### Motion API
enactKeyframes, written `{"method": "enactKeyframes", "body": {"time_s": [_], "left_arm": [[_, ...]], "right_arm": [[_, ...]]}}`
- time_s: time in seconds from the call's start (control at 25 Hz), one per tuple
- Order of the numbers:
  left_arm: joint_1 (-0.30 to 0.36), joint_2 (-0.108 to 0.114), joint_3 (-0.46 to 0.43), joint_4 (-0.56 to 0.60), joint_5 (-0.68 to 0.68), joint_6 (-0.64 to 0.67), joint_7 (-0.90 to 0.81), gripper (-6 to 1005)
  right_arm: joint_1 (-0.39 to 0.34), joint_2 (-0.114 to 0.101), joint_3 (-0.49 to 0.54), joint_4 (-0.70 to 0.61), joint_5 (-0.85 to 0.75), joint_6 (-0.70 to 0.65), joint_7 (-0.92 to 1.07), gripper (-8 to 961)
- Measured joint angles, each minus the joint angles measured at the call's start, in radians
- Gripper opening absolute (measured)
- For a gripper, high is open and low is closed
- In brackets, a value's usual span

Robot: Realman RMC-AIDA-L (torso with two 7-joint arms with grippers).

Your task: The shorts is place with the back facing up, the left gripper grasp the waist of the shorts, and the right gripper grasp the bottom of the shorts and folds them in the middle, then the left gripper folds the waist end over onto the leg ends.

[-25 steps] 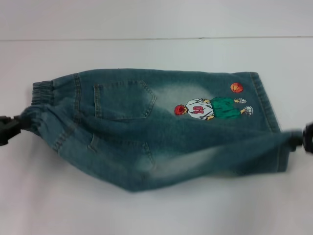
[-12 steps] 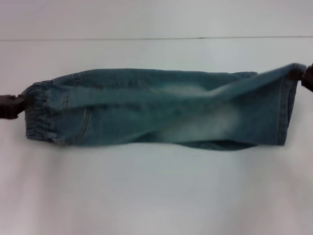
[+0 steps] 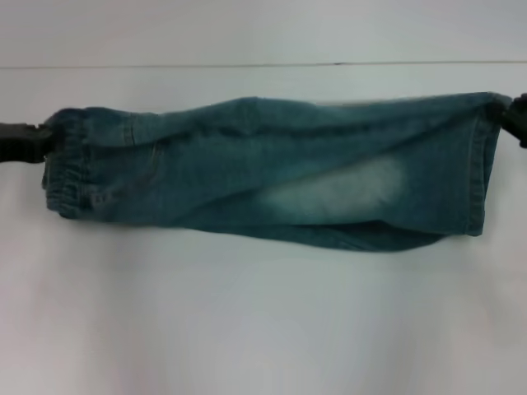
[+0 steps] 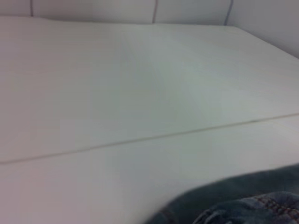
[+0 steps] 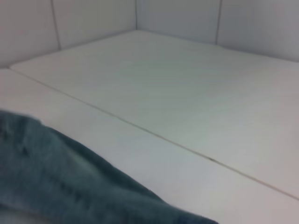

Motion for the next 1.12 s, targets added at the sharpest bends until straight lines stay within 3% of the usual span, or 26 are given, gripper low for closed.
{"method": "enactKeyframes", "body": {"time_s": [0.6,1.12], "left_arm": [[-0.033,0.001,0.096,-0.06,0.001,-0.195,0.0,72],[-0.112,0.001,0.164,-0.161,0.076,-0.36,-0.003,84]], "right_arm": [[0.053,0.002,-0.129,0.098,-0.085,0.225,0.03,37],[0.094,-0.001,-0.147,0.147,-0.085,0.31,0.037,38]]}}
